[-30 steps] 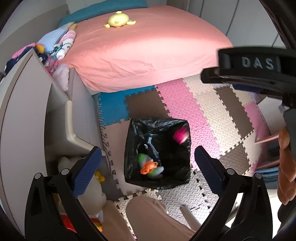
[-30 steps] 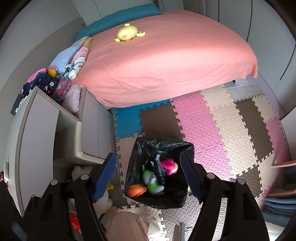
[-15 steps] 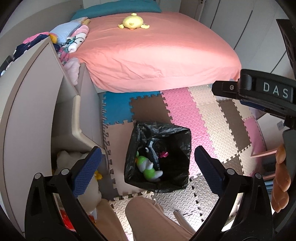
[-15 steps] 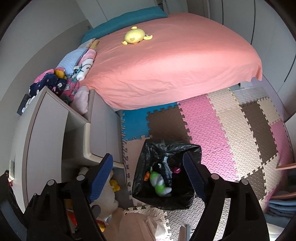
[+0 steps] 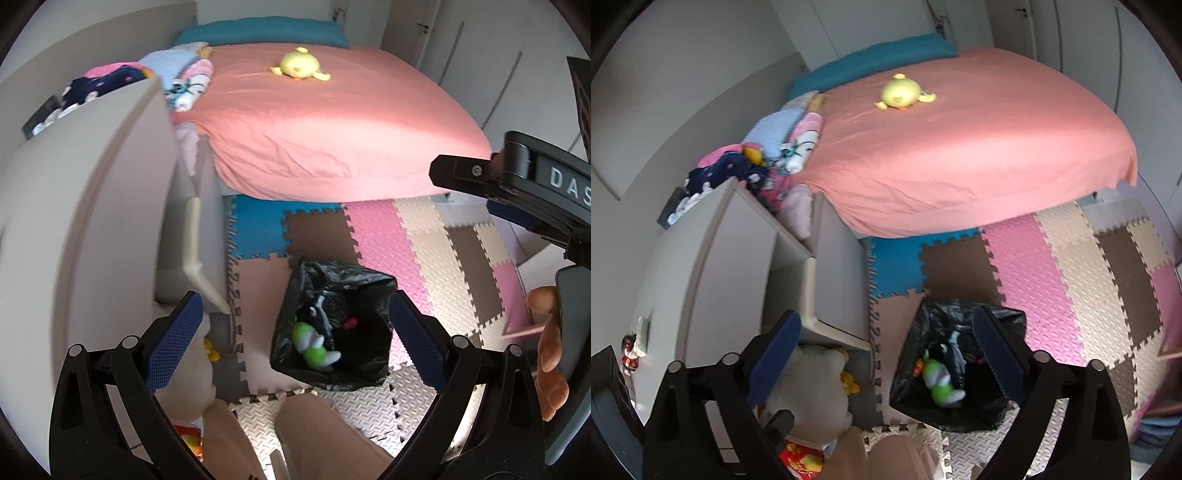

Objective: Collect trash
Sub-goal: 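Move both tools back over the desk toward the teether and doll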

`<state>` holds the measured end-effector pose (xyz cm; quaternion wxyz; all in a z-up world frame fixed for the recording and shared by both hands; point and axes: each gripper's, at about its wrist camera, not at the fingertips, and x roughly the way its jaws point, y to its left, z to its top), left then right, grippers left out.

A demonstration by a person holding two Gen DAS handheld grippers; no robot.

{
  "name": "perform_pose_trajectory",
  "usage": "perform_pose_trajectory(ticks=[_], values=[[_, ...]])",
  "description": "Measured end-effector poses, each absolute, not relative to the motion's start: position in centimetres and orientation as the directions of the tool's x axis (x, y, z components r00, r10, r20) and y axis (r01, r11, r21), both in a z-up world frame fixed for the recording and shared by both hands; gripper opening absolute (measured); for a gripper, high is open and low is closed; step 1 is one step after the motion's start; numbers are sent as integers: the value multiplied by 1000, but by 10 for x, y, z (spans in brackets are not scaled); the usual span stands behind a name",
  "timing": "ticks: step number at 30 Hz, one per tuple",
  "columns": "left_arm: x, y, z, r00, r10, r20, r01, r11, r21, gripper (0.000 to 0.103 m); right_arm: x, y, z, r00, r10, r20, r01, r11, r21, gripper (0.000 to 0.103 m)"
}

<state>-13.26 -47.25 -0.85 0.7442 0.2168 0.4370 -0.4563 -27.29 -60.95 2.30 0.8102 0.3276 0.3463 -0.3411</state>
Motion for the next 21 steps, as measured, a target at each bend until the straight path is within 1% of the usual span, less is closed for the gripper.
perform_pose_trajectory(ticks=[3, 7, 10, 12, 16, 18, 21], values=[[-116, -455, -1, 227, -488, -843, 846, 527, -77, 97, -255, -597, 30, 541, -313, -781, 757, 585, 290, 100], [-95, -430, 8, 272, -477, -836, 812, 580, -66, 97, -224, -577, 34, 559, -253, -790, 707, 644, 294, 100], [-76, -408, 15, 300, -470, -830, 778, 624, -72, 97, -203, -555, 42, 595, -289, -750, 666, 699, 259, 100], [-61, -388, 20, 325, -462, -825, 752, 655, -71, 97, -190, -541, 47, 623, -283, -729, 628, 737, 251, 100], [-41, -354, 29, 385, -432, -815, 699, 713, -48, 97, -158, -519, 48, 672, -128, -729, 514, 790, 334, 100], [-28, -335, 32, 406, -420, -812, 668, 742, -50, 97, -148, -506, 50, 693, -106, -713, 484, 802, 350, 100], [-13, -306, 33, 430, -402, -808, 623, 780, -57, 97, -128, -478, 60, 726, -117, -678, 436, 841, 322, 100]])
